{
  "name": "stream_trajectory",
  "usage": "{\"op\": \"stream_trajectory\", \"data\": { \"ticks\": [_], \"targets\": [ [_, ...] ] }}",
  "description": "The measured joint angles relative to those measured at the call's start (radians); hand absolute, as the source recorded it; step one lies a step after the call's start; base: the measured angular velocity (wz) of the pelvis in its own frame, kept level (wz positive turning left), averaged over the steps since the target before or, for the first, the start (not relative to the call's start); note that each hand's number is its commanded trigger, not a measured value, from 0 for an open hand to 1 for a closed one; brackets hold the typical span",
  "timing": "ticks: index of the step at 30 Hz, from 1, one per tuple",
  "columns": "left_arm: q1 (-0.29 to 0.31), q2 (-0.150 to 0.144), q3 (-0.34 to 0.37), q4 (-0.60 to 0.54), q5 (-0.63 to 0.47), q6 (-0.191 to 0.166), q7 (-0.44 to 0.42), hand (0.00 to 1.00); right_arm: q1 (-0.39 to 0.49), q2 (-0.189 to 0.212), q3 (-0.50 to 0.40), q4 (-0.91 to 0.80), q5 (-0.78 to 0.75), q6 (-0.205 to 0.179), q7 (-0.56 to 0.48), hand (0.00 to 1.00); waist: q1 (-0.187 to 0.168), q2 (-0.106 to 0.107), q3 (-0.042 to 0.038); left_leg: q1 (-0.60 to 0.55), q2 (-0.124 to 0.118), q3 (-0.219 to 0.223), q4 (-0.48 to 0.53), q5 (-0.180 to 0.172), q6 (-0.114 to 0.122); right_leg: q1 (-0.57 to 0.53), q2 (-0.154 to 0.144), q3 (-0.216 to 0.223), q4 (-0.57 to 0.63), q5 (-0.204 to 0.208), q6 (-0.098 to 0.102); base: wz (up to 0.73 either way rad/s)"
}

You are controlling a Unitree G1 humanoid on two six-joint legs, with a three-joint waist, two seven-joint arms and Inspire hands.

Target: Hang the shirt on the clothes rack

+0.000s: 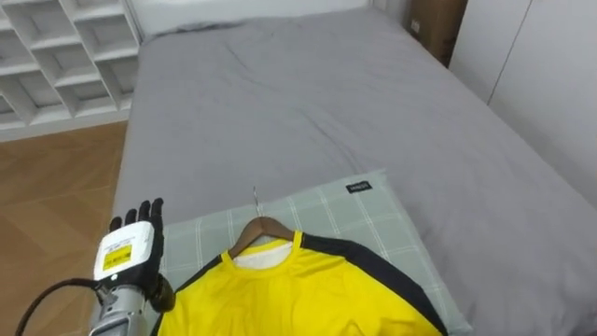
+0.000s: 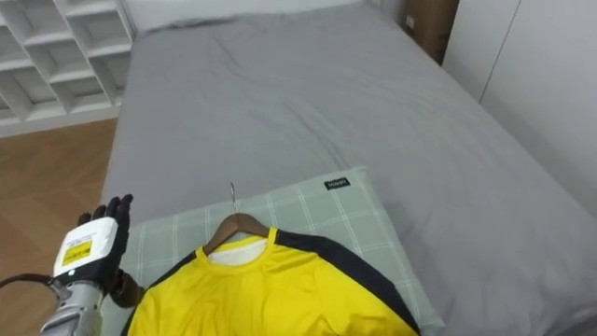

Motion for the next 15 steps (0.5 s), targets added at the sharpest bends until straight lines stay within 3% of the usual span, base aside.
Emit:
{"op": "stream_trajectory", "data": {
  "ticks": [2, 6, 8, 11, 13, 15],
  "targets": [
    [-0.014, 0.0, -0.001, 0.004, -0.048, -0.005, 0.009, 0.0, -0.008, 0.0, 0.015, 0.001, 0.002, -0.008, 0.0, 0.0, -0.011, -0.007, 0.0052, -0.02, 0.0, 0.001, 0.006, 0.0, 0.0, -0.017, -0.001, -0.004, 0.001, 0.0, -0.001, 0.0],
    [-0.059, 0.0, -0.016, 0.054, -0.11, -0.049, 0.009, 0.0, -0.033, -0.005, 0.072, 0.005, 0.026, -0.032, 0.0, 0.0, -0.025, -0.012, 0.014, -0.066, 0.001, 0.001, 0.034, 0.0, 0.0, -0.056, -0.005, -0.007, 0.015, 0.003, -0.003, 0.03],
    [-0.109, -0.001, -0.032, 0.083, -0.154, -0.064, 0.01, 0.0, -0.051, -0.004, 0.09, 0.007, 0.046, -0.048, 0.001, 0.0, -0.032, -0.009, 0.0166, -0.105, 0.001, -0.006, 0.05, 0.0, 0.0, -0.087, -0.008, -0.018, 0.022, 0.004, -0.004, 0.12],
    [-0.136, -0.001, -0.059, 0.089, -0.216, -0.075, 0.01, 0.0, -0.063, -0.006, 0.118, 0.007, 0.067, -0.053, 0.001, 0.0, -0.037, -0.004, 0.0214, -0.121, 0.001, -0.01, 0.055, 0.0, 0.0, -0.104, -0.01, -0.021, 0.03, 0.004, -0.004, 0.05],
    [-0.149, -0.001, -0.083, 0.092, -0.262, -0.096, 0.009, 0.0, -0.083, -0.006, 0.128, 0.001, 0.069, -0.064, 0.003, 0.0, -0.043, 0.006, 0.0332, -0.129, 0.001, -0.011, 0.061, 0.0, 0.0, -0.11, -0.01, -0.02, 0.035, 0.004, -0.005, 0.0],
    [-0.16, -0.001, -0.091, 0.092, -0.279, -0.111, 0.004, 0.0, -0.094, -0.004, 0.138, -0.001, 0.07, -0.065, 0.003, 0.0, -0.043, 0.01, 0.0363, -0.144, 0.001, -0.01, 0.068, 0.0, 0.0, -0.129, -0.01, -0.018, 0.047, 0.003, -0.006, 0.0]
  ]
}}
